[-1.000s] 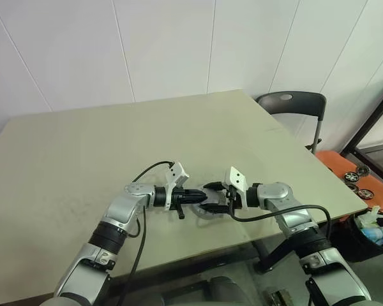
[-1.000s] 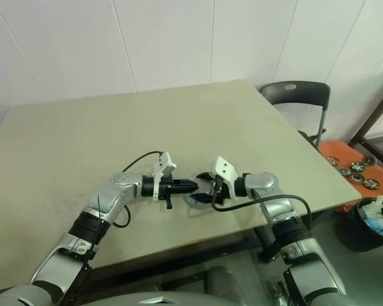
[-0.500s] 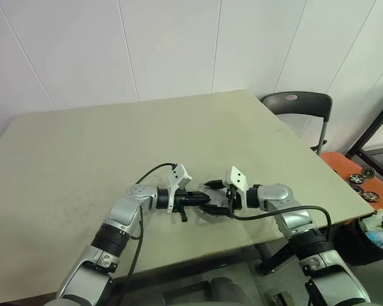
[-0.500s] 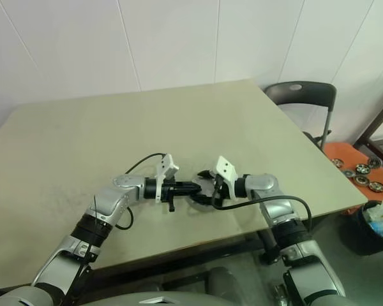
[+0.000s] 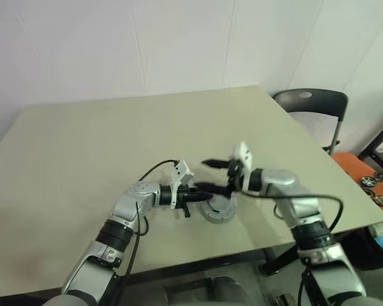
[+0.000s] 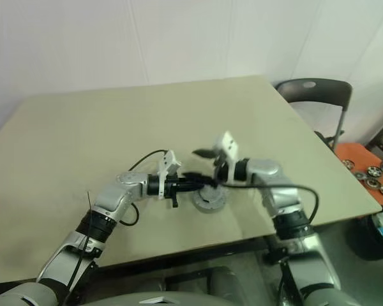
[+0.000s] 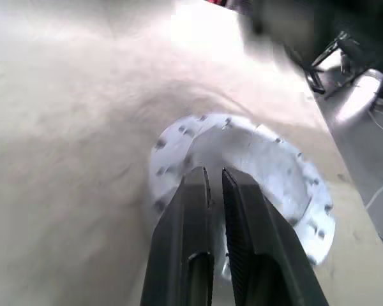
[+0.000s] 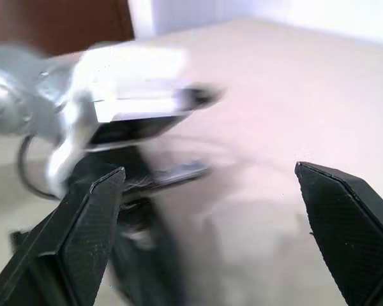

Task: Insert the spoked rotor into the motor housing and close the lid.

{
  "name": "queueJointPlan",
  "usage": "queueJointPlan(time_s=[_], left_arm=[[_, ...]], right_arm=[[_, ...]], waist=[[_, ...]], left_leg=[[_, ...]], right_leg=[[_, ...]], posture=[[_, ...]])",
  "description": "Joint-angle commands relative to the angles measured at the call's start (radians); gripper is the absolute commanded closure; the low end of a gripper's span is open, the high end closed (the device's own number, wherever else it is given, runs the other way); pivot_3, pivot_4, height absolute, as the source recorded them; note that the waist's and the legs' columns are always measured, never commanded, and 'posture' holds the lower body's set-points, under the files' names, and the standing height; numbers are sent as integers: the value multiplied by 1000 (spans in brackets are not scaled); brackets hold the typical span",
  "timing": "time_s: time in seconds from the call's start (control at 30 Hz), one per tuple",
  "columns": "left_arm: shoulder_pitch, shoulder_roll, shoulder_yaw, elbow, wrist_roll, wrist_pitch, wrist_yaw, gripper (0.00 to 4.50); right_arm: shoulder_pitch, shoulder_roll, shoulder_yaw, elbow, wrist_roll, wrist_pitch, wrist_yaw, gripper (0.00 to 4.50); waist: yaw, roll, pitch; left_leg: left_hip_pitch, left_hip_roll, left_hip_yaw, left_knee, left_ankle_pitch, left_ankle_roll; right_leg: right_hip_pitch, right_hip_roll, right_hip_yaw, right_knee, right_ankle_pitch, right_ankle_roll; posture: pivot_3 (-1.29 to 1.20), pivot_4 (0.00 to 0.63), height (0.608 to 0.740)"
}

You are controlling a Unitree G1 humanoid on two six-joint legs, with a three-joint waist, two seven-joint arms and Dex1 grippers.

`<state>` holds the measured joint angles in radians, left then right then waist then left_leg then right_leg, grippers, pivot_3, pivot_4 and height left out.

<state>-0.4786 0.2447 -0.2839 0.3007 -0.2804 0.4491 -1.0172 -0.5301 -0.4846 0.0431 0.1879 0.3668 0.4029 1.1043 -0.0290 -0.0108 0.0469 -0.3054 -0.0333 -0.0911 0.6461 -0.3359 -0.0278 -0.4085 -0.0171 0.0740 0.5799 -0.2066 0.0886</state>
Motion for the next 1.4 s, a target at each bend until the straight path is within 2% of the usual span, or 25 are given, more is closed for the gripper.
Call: queueJointPlan(time_s=[0.03,0.57,0.7,0.8,0.9,1.03,1.17,1.3,1.4], left_arm=[[12,5,-25,38,37,9,7,4051],[8,-6,-23,58,53,-6,3,4051],[12,-3,-20,54,53,-5,0,4051],[12,-5,-20,54,54,-4,0,4051],[11,-6,-20,53,55,-5,-2,4051],[6,-11,-20,60,56,-9,-3,4051],[5,-17,-22,65,57,-12,-2,4051],[2,-25,-23,75,59,-17,0,4051],[2,-32,-23,80,61,-21,5,4051]], right_arm=[[-26,-28,-40,10,31,-5,33,26],[-13,-34,-43,20,28,23,22,26],[-54,-24,-102,58,94,140,-23,26],[-72,-67,-102,80,135,267,19,26],[-97,-128,-112,103,217,493,59,26],[-144,-223,-95,237,211,623,106,26],[-130,-295,-22,303,166,650,172,26],[-18,-367,109,289,88,605,250,26],[57,-381,153,248,73,602,275,26]], waist=[[10,0,0],[19,1,0],[19,1,0],[21,1,0],[22,1,0],[22,1,0],[21,1,-1],[25,0,-1],[21,4,-4]], left_leg=[[0,-1,0,0,0,0],[-1,-5,1,2,-1,2],[-1,-6,1,2,-1,2],[-2,-6,1,2,-1,2],[-2,-6,1,2,-1,2],[-2,-7,1,2,-1,2],[-2,-8,1,3,-1,3],[-2,-8,1,3,-1,3],[-2,-8,3,4,-2,3]], right_leg=[[0,-1,0,0,0,0],[0,-7,1,0,0,2],[1,-8,1,0,1,1],[1,-9,1,0,1,0],[1,-10,1,0,1,0],[1,-10,1,0,1,0],[1,-10,0,0,0,2],[2,-10,0,0,-1,4],[2,-10,1,0,-2,6]], posture=[[0,0,740],[0,0,740],[0,0,740],[0,0,740],[0,0,740],[0,0,740],[0,0,740],[0,0,740],[0,0,740]])
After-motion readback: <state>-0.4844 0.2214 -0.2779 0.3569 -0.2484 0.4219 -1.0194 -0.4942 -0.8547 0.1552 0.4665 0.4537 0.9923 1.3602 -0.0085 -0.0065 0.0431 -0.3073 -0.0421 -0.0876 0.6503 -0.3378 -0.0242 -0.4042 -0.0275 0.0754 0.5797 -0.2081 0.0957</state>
